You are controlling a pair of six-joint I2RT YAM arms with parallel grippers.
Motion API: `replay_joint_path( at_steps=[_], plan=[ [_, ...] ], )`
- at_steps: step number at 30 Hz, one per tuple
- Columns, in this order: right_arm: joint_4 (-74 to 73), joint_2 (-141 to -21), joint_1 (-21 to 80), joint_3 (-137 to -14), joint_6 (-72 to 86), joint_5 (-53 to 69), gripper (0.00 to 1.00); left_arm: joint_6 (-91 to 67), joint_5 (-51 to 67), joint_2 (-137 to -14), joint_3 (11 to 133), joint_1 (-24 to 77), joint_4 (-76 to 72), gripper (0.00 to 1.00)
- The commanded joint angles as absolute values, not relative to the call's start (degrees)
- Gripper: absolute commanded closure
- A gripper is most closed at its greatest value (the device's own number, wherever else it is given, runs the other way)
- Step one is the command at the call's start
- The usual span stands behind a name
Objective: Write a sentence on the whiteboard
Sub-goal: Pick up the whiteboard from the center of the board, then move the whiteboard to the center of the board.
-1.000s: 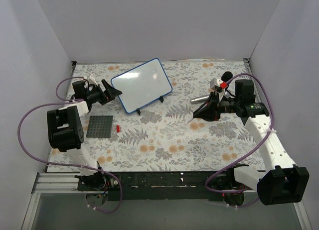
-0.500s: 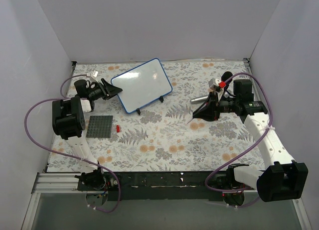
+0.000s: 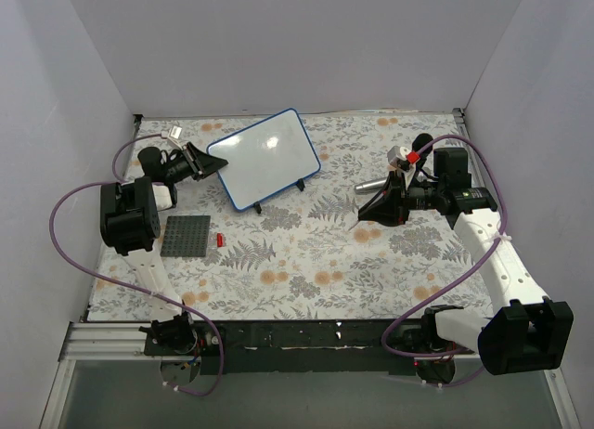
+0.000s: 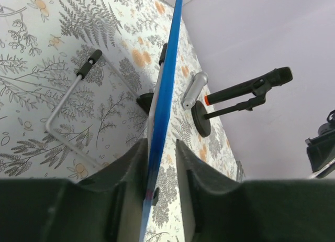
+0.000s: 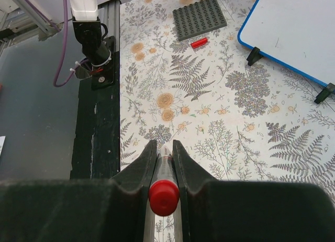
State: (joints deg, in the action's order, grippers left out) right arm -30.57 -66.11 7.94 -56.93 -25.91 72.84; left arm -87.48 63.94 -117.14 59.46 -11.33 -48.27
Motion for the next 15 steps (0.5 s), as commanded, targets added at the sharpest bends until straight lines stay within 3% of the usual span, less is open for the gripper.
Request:
replay_joint_path(
  at_steps=[1,5,11,15],
  plan=[
    [-31.46,-65.66,8.09,-59.85,-26.98,73.83,0.99,-91.05,64.69,-118.12,61.26,-10.99,-54.66,0.69],
    [-31.55,-65.65,8.17,-59.85,-27.07,73.74,0.99,-91.05,64.77,-118.74,61.52,-10.81,-54.76,0.66],
    [-31.64,-65.74,8.17,-60.12,-26.98,73.92,0.99,-91.40,64.86,-120.49,61.96,-9.49,-56.24,0.71],
    [-31.82,-65.74,8.09,-60.21,-27.07,73.74,0.99,-94.30,64.60,-121.46,61.88,-8.79,-61.07,0.95]
  ],
)
